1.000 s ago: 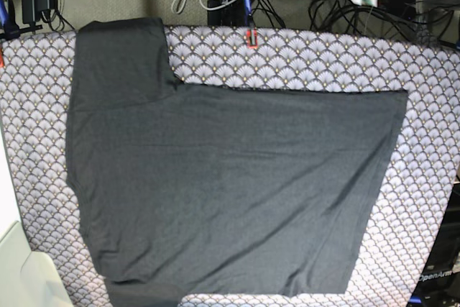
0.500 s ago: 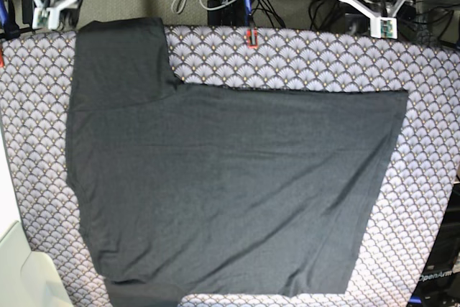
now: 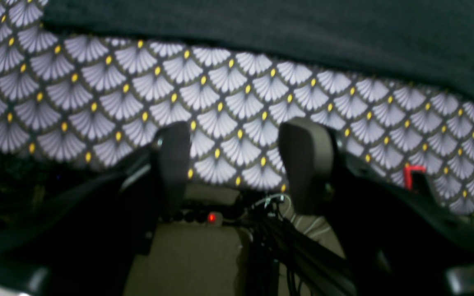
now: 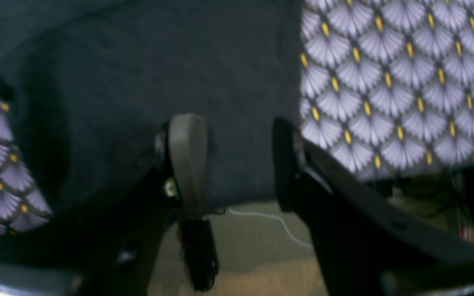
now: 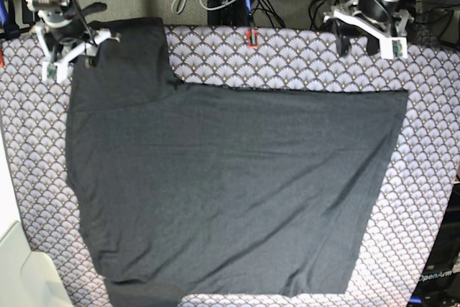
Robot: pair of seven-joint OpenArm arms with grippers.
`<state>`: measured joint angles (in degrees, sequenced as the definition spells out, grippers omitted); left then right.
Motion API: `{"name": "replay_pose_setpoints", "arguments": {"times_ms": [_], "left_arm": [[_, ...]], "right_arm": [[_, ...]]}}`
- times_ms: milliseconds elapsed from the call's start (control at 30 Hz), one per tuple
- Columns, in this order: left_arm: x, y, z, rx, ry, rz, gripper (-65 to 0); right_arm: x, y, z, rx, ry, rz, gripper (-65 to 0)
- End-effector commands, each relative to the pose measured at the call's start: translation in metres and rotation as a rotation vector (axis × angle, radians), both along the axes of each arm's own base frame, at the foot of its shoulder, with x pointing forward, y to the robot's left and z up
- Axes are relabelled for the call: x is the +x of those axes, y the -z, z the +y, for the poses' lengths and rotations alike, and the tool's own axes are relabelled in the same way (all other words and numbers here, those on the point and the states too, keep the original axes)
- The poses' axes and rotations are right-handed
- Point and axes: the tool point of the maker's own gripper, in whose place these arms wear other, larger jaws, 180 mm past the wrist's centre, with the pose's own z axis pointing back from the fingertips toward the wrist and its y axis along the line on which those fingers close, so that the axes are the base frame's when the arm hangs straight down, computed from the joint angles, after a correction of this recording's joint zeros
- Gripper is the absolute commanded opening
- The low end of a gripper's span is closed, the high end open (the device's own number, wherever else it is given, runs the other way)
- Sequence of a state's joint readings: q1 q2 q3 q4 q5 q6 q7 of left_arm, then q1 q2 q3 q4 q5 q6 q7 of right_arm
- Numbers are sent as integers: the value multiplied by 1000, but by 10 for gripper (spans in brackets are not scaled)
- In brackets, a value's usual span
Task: Fold the T-shirt properly
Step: 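Move both grippers down to the shoulder corners of the grey T-shirt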
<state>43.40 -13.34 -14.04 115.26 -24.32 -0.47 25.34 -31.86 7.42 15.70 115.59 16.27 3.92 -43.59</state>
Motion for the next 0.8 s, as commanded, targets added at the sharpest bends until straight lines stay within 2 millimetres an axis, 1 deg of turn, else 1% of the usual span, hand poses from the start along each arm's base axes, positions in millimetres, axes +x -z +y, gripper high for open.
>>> {"name": "replay_pose_setpoints", "arguments": {"times_ms": [0, 67, 133, 200, 367, 467, 667, 767], "left_arm": [[6, -9, 1, 11, 16, -29, -283], [12, -7, 1, 11, 31, -4, -283], [19, -7, 4, 15, 31, 8, -283], [24, -10, 14, 28, 4, 11, -283], [36, -19, 28, 50, -26, -18, -283], [37, -23, 37, 64, -45, -28, -283], [37, -26, 47, 80, -68, -35, -283], [37, -26, 48, 81, -69, -34, -283]], "right_arm": [[8, -10, -5, -20, -8, -40, -373], [15, -12, -11, -28, -3, -56, -372], [19, -7, -17, -27, 3, -50, -372], [22, 1, -25, -24, 12, -37, -372], [17, 32, -38, 2, 55, 36, -373], [10, 45, -40, 13, 67, 72, -373], [-1, 55, -37, 26, 68, 108, -373], [-15, 61, -31, 33, 51, 138, -375]]}}
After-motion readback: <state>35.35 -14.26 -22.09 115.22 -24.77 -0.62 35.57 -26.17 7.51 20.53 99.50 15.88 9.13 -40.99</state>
